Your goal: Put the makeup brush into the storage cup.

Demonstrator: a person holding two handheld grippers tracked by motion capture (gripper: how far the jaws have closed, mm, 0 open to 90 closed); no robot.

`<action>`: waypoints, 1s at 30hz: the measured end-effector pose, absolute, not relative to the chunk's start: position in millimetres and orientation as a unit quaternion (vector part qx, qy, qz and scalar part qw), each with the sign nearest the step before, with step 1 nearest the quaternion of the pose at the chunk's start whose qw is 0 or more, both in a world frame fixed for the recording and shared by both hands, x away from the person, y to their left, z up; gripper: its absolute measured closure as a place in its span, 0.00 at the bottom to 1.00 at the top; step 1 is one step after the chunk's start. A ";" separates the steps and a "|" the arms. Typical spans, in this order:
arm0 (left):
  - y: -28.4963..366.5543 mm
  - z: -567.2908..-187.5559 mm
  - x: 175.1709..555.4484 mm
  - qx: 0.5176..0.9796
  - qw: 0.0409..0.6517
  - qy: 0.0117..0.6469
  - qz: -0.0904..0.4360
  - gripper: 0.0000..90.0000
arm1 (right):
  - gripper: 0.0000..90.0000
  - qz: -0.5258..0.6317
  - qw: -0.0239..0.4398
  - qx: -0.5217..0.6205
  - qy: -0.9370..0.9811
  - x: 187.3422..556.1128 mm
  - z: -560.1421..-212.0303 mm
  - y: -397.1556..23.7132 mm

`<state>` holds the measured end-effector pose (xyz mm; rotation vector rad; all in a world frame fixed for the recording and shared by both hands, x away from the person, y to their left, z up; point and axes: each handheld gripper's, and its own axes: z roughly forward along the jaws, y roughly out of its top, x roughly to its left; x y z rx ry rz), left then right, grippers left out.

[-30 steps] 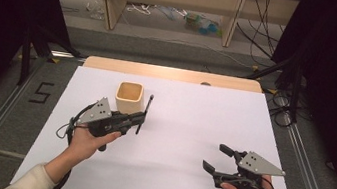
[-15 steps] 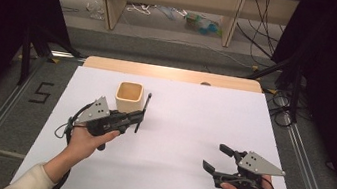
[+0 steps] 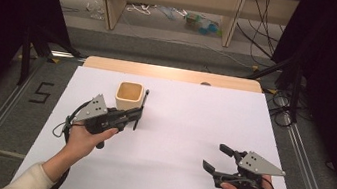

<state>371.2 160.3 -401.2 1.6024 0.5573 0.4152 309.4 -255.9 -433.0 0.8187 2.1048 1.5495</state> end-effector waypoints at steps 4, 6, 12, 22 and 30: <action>161.5 -400.0 371.7 0.701 0.643 0.246 0.186 0.93 | 0.25 0.556 0.200 0.292 0.752 309.2 -433.0 -255.6; 163.2 -399.1 372.7 0.702 0.642 0.244 0.190 0.93 | 0.25 0.556 0.200 0.292 0.752 309.2 -433.0 -255.6; 164.8 -398.0 373.3 0.697 0.643 0.253 0.191 0.93 | 0.25 0.555 0.200 0.292 0.753 309.4 -433.2 -255.6; 166.7 -396.0 375.5 0.695 0.643 0.257 0.197 0.93 | 0.25 0.554 0.193 0.299 0.753 308.4 -433.3 -254.9; 168.4 -394.6 377.2 0.693 0.641 0.259 0.202 0.93 | 0.25 0.554 0.188 0.300 0.754 308.3 -433.4 -254.8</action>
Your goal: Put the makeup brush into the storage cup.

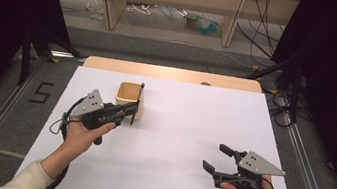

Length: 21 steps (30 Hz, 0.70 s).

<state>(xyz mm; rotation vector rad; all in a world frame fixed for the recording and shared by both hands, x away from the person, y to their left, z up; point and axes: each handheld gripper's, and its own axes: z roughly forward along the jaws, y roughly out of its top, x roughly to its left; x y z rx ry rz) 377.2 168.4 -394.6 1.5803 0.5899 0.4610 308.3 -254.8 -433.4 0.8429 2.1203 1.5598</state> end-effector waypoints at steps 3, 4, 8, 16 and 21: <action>168.9 -393.8 377.4 0.689 0.644 0.264 0.202 0.93 | 0.25 0.556 0.200 0.292 0.752 309.8 -433.8 -255.2; 169.6 -393.2 377.7 0.690 0.643 0.264 0.202 0.93 | 0.25 0.556 0.199 0.291 0.752 309.8 -433.8 -255.2; 171.0 -391.6 378.5 0.688 0.644 0.266 0.202 0.93 | 0.25 0.556 0.201 0.291 0.752 310.2 -434.0 -255.3; 172.8 -391.1 380.4 0.688 0.642 0.269 0.206 0.93 | 0.25 0.563 0.198 0.291 0.748 310.9 -435.0 -254.6; 173.3 -390.6 380.9 0.686 0.642 0.271 0.208 0.93 | 0.25 0.563 0.198 0.291 0.747 310.8 -434.9 -254.7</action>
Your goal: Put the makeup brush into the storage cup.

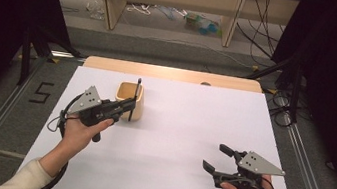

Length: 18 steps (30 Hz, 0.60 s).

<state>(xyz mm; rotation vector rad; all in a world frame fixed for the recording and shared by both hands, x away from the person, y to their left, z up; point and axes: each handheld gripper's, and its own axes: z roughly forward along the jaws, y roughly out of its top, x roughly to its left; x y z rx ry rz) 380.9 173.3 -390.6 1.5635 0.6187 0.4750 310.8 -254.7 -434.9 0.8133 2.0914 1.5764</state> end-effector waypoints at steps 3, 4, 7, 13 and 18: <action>174.1 -390.1 381.7 0.686 0.641 0.274 0.210 0.93 | 0.25 0.556 0.199 0.293 0.752 310.1 -434.1 -255.4; 174.1 -390.1 381.7 0.686 0.641 0.274 0.210 0.93 | 0.25 0.556 0.199 0.293 0.752 310.1 -434.1 -255.4; 174.8 -389.3 382.2 0.683 0.642 0.277 0.212 0.93 | 0.25 0.559 0.197 0.291 0.751 310.5 -434.5 -255.2; 174.9 -389.1 383.6 0.682 0.642 0.279 0.213 0.93 | 0.25 0.562 0.184 0.300 0.749 309.5 -435.0 -254.0; 174.5 -389.1 385.1 0.679 0.642 0.283 0.213 0.93 | 0.25 0.562 0.184 0.301 0.748 309.4 -435.1 -254.1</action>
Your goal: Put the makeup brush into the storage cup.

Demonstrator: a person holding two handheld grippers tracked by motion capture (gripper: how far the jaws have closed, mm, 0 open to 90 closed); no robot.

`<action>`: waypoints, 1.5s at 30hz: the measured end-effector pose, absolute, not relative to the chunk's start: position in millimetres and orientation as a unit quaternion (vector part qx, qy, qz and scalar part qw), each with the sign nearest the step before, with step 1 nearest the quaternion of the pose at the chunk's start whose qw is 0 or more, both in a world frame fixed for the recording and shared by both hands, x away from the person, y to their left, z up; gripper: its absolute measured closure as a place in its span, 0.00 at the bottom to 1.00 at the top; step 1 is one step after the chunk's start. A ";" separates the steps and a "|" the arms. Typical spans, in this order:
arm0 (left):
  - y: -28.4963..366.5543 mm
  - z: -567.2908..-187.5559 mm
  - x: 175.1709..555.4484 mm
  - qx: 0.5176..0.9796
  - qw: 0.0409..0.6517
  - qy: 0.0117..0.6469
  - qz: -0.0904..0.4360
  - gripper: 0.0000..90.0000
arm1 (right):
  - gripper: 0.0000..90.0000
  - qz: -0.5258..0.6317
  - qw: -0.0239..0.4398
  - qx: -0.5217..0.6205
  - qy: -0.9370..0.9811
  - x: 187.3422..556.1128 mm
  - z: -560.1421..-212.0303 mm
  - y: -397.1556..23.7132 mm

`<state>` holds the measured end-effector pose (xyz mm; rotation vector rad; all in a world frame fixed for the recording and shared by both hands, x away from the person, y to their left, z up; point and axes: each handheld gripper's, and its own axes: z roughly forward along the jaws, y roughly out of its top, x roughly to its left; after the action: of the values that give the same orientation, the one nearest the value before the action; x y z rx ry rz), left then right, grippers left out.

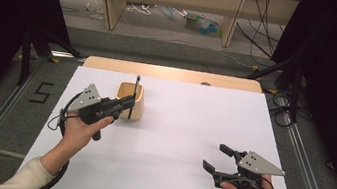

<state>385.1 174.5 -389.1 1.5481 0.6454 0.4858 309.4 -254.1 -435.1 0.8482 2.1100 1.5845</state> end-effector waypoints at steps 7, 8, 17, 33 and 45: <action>176.0 -388.2 387.2 0.675 0.644 0.289 0.215 0.93 | 0.25 0.562 0.184 0.301 0.748 309.5 -435.1 -254.1; 176.4 -388.2 387.5 0.674 0.644 0.291 0.216 0.93 | 0.25 0.562 0.184 0.301 0.748 309.5 -435.1 -254.1; 178.5 -386.9 391.5 0.667 0.647 0.297 0.220 0.93 | 0.25 0.552 0.189 0.303 0.754 309.0 -434.0 -255.8; 181.9 -384.1 397.5 0.657 0.649 0.309 0.226 0.93 | 0.25 0.551 0.190 0.303 0.754 309.0 -434.0 -256.0; 183.5 -383.6 400.5 0.657 0.648 0.311 0.229 0.93 | 0.25 0.551 0.189 0.303 0.754 308.9 -433.9 -255.9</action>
<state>400.5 183.5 -383.6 1.4939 0.7071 0.5197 308.9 -255.9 -433.9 0.8522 2.1202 1.5493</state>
